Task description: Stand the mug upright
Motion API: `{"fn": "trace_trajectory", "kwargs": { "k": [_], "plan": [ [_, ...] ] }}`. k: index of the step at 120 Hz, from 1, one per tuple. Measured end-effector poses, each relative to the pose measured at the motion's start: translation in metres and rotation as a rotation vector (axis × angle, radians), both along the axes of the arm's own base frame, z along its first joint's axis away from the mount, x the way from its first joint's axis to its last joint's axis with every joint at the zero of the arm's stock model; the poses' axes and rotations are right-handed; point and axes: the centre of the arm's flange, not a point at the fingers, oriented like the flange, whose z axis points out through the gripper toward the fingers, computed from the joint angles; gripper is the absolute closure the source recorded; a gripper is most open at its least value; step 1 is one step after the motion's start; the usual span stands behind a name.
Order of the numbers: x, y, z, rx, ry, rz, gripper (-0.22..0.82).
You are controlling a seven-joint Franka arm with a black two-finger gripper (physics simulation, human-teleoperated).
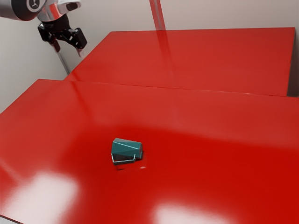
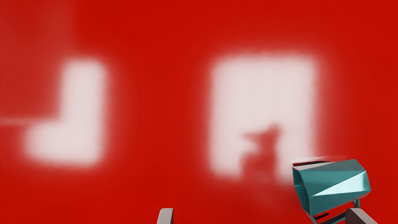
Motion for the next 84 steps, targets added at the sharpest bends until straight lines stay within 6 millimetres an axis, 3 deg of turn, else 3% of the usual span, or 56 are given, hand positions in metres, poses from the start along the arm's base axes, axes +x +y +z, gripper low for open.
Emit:
{"fn": "trace_trajectory", "kwargs": {
  "k": [18,44,61,84],
  "plan": [
    [0.0,0.012,-0.004,-0.006,0.006,0.021,0.0],
    [0.002,0.002,-0.015,-0.05,0.023,0.004,0.0],
    [0.003,0.01,-0.064,-0.209,0.112,0.042,0.0],
    [0.007,0.055,-0.157,-0.403,0.225,0.194,0.0]
  ]
}}
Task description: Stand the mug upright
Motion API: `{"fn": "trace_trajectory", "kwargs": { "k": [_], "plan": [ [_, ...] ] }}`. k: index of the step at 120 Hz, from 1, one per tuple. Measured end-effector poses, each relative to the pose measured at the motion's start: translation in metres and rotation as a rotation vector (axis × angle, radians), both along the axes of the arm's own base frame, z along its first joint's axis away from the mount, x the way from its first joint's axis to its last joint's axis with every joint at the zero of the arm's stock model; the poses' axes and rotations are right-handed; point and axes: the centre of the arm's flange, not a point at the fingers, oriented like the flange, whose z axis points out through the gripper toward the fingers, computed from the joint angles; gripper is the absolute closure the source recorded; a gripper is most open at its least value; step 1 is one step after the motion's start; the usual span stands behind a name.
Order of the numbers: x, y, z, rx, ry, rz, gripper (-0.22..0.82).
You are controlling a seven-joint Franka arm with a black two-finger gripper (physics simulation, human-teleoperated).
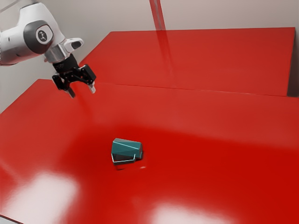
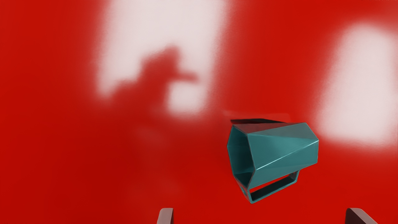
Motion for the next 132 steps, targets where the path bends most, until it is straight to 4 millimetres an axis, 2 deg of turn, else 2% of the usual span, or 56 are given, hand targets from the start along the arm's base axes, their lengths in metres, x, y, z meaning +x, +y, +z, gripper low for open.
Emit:
{"fn": "trace_trajectory", "kwargs": {
  "k": [7,13,35,59,71,88,132],
  "plan": [
    [0.004,0.014,-0.026,-0.048,0.028,0.051,0.0],
    [0.007,0.018,-0.048,-0.089,0.05,0.082,0.0],
    [0.014,-0.003,-0.114,-0.218,0.127,0.14,0.0],
    [-0.009,-0.014,-0.17,-0.339,0.219,0.224,0.0],
    [-0.015,-0.017,-0.19,-0.374,0.247,0.257,0.0],
    [-0.012,-0.02,-0.213,-0.416,0.27,0.299,0.0],
    [0.001,-0.041,-0.244,-0.511,0.265,0.376,0.0]
  ]
}}
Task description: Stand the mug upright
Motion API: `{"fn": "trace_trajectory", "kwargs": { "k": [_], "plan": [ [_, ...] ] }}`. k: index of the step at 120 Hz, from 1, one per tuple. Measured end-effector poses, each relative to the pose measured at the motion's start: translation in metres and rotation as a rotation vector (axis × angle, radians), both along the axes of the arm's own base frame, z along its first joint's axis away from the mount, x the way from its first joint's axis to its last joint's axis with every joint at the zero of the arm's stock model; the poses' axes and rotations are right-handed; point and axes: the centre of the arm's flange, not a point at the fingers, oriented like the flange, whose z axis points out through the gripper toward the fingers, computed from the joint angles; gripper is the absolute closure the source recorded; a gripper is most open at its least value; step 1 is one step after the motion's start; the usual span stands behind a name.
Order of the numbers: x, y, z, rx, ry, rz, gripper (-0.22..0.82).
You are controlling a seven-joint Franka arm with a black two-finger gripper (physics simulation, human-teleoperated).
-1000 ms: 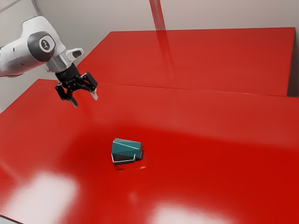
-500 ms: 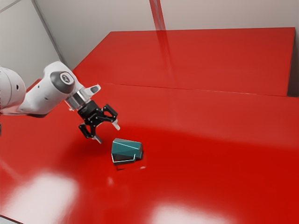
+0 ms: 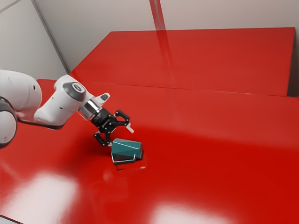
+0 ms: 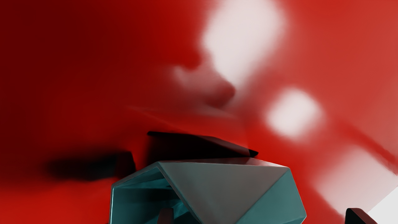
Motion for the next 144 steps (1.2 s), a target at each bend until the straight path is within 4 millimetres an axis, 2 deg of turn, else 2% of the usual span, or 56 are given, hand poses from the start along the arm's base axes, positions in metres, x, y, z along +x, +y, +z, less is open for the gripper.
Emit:
{"fn": "trace_trajectory", "kwargs": {
  "k": [10,15,31,38,61,73,86,101,117,144],
  "plan": [
    [0.002,-0.005,-0.003,-0.015,-0.003,0.014,0.0],
    [0.003,-0.008,-0.004,-0.022,-0.005,0.02,0.04],
    [0.005,-0.009,-0.003,-0.024,-0.014,0.03,0.38],
    [0.006,-0.008,-0.001,-0.022,-0.021,0.03,0.5],
    [0.018,-0.027,0.013,-0.02,-0.056,-0.002,0.7],
    [0.021,-0.039,0.018,-0.019,-0.069,-0.02,0.74],
    [0.022,-0.041,0.022,0.004,-0.082,-0.032,0.76],
    [0.02,-0.048,0.05,0.068,-0.133,-0.085,0.77],
    [0.017,-0.051,0.078,0.215,-0.202,-0.188,0.77],
    [0.015,-0.071,0.098,0.532,-0.319,-0.444,0.78]
  ]
}}
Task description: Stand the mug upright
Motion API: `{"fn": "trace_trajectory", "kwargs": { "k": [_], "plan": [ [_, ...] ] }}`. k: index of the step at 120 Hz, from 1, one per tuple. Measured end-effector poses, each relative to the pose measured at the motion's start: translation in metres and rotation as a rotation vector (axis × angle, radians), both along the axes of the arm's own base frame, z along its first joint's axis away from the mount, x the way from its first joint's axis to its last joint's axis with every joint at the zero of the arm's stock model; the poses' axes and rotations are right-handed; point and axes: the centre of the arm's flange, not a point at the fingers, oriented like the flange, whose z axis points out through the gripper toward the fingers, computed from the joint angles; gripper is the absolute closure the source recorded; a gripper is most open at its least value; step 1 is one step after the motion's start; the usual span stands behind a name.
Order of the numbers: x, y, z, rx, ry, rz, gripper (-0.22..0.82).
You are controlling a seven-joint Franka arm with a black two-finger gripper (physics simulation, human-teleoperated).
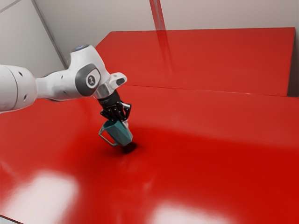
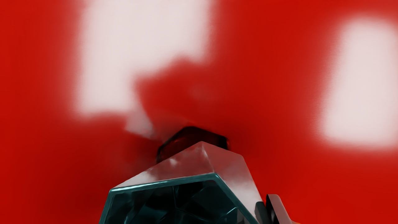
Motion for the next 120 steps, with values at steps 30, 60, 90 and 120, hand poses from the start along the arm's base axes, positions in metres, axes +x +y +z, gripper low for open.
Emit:
{"fn": "trace_trajectory", "kwargs": {
  "k": [30,60,90,120],
  "plan": [
    [-0.011,-0.008,0.002,0.211,-0.086,-0.157,0.78],
    [-0.029,-0.009,-0.002,0.241,-0.113,-0.16,0.78],
    [-0.023,-0.01,-0.03,0.24,-0.093,-0.144,0.78],
    [-0.022,-0.01,-0.034,0.23,-0.093,-0.129,0.56]
  ]
}}
